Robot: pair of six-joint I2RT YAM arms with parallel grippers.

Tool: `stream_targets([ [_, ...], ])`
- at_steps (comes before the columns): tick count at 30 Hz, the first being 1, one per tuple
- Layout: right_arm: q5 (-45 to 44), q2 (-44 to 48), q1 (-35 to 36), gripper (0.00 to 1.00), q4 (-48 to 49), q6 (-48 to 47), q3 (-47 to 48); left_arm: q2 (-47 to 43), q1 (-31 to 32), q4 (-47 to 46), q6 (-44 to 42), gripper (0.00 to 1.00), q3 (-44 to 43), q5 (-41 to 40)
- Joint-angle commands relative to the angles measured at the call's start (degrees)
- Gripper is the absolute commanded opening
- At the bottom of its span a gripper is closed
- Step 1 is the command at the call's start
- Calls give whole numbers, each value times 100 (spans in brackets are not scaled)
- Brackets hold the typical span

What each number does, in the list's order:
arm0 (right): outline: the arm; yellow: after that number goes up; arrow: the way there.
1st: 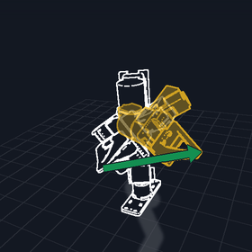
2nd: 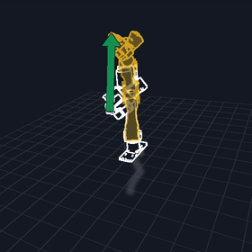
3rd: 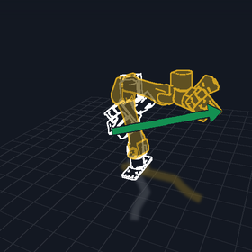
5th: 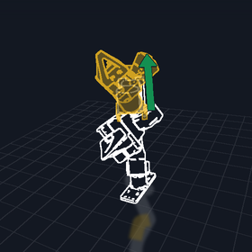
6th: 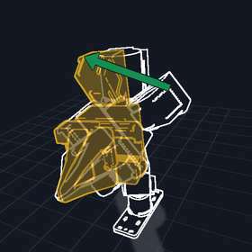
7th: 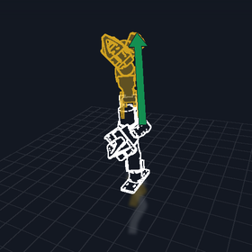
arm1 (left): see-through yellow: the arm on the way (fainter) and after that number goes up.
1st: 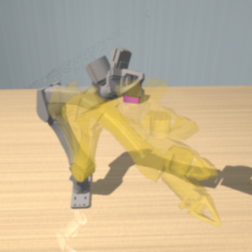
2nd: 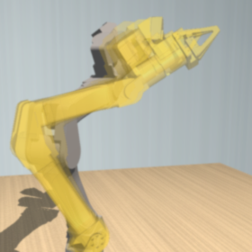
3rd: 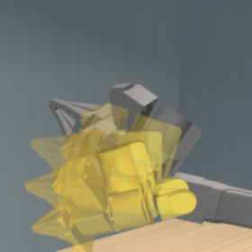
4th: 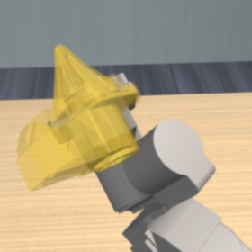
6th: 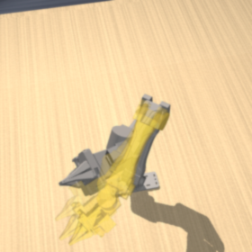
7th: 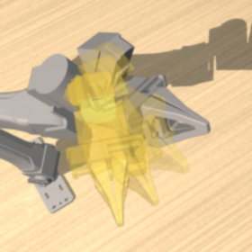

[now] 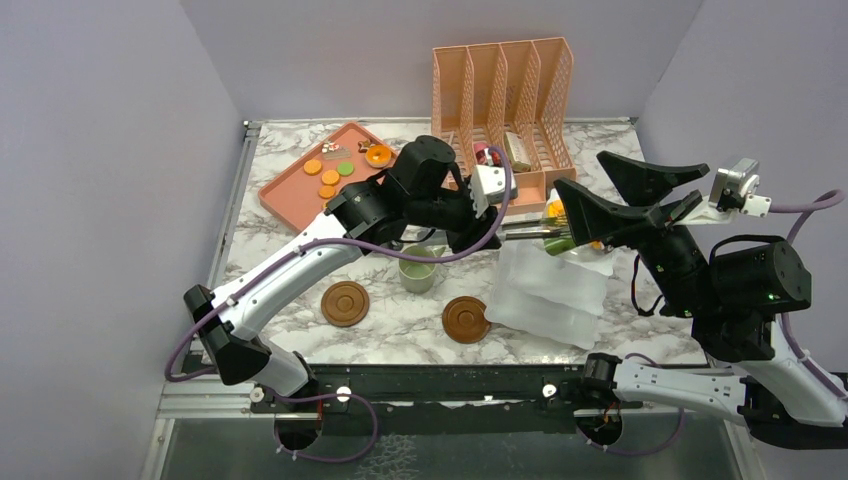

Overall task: Serve the afternoon tea
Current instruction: Place the desert on the desert table.

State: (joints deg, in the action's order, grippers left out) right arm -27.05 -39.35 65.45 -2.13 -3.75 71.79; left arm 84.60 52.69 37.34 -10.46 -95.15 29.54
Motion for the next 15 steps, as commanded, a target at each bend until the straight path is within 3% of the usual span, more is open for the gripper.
stream_targets([
  [1, -117, 35, -6, 93, 167, -106, -24, 28, 75, -271, -126, 26, -282, 129],
  [15, -81, 34, -6, 94, 162, -104, -9, 178, 102, -268, -165, 32, -398, 54],
])
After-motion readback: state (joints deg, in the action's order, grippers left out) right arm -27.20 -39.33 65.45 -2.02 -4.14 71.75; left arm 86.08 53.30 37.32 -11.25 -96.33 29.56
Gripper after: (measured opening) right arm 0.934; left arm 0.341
